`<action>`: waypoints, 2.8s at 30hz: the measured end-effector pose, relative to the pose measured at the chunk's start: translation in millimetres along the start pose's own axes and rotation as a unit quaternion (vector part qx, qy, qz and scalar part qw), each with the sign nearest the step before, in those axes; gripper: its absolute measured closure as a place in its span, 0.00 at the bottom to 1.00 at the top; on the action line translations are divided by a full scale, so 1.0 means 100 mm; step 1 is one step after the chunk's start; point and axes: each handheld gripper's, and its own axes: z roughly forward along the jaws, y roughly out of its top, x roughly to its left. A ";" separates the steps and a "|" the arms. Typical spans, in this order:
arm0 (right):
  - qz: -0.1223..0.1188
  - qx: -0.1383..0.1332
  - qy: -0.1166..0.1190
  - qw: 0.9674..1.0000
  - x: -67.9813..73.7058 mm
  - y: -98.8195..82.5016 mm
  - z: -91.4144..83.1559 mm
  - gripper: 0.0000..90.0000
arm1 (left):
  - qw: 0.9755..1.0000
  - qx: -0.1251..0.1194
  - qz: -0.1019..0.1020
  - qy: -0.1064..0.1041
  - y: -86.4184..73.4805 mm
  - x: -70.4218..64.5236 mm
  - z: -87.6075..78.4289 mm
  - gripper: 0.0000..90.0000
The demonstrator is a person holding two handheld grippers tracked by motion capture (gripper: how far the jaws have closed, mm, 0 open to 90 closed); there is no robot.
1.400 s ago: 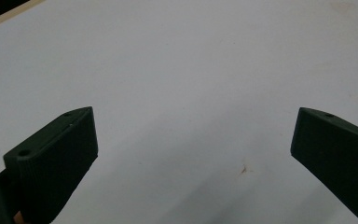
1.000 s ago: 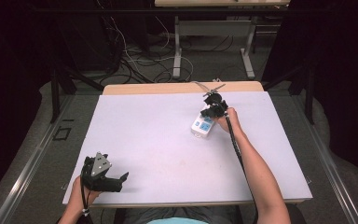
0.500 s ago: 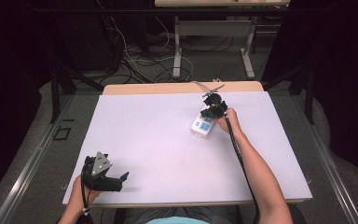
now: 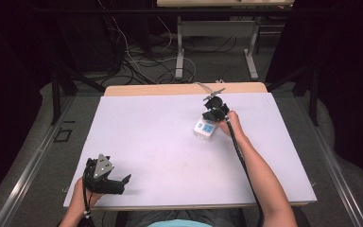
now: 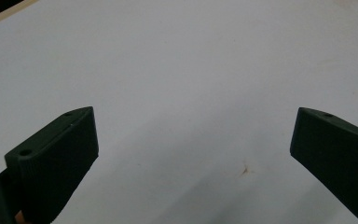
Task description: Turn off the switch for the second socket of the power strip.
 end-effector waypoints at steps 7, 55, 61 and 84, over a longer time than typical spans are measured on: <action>0.010 0.005 -0.005 1.000 0.01 -0.01 -0.01 1.00 | 1.000 -0.004 -0.001 0.005 0.00 0.00 0.00 0.01; -0.004 -0.007 -0.008 1.000 0.02 -0.01 0.00 1.00 | 1.000 -0.003 0.013 0.008 0.01 0.00 -0.02 0.01; -0.009 -0.010 -0.010 1.000 0.03 0.01 -0.03 1.00 | 1.000 -0.006 0.012 0.007 0.01 -0.01 -0.01 0.01; -0.016 -0.028 -0.009 0.999 0.05 0.03 -0.14 0.85 | 1.000 -0.002 0.013 0.006 0.01 -0.01 -0.02 0.01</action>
